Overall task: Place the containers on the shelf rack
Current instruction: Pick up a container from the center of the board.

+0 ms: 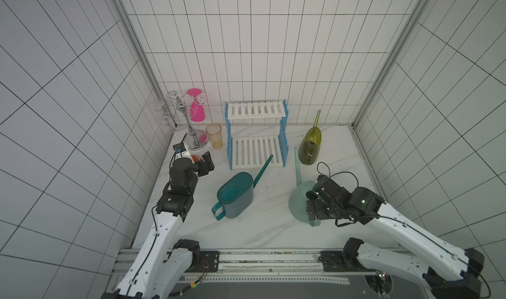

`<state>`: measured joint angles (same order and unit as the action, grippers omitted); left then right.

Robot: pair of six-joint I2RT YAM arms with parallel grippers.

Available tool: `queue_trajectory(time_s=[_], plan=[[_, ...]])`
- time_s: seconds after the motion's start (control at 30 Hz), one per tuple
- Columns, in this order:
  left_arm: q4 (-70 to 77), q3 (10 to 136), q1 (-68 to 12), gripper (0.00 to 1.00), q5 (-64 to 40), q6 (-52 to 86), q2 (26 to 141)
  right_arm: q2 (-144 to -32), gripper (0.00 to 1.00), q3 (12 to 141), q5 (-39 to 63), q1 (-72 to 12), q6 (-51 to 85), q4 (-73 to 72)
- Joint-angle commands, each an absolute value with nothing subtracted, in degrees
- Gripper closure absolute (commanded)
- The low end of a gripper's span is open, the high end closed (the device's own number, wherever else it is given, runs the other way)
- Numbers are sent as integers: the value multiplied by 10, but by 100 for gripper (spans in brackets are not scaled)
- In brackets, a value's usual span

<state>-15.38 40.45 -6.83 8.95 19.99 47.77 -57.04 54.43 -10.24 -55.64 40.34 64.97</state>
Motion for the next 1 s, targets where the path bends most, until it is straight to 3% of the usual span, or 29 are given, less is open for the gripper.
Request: queue_trajectory(time_s=[0.0, 0.37, 0.43, 0.6, 0.97], plan=[[-157, 398, -71, 2, 83, 202, 473, -598, 1, 536, -156, -571, 431, 619], [-163, 395, -70, 2, 85, 196, 460, -617, 3, 473, -151, -570, 439, 553], [-165, 395, -70, 2, 85, 197, 460, -614, 13, 464, -148, -570, 443, 551], [-171, 394, -70, 2, 89, 203, 458, -593, 54, 442, -142, -570, 453, 544], [-174, 392, -70, 2, 90, 205, 449, -545, 91, 441, -140, -571, 464, 570]])
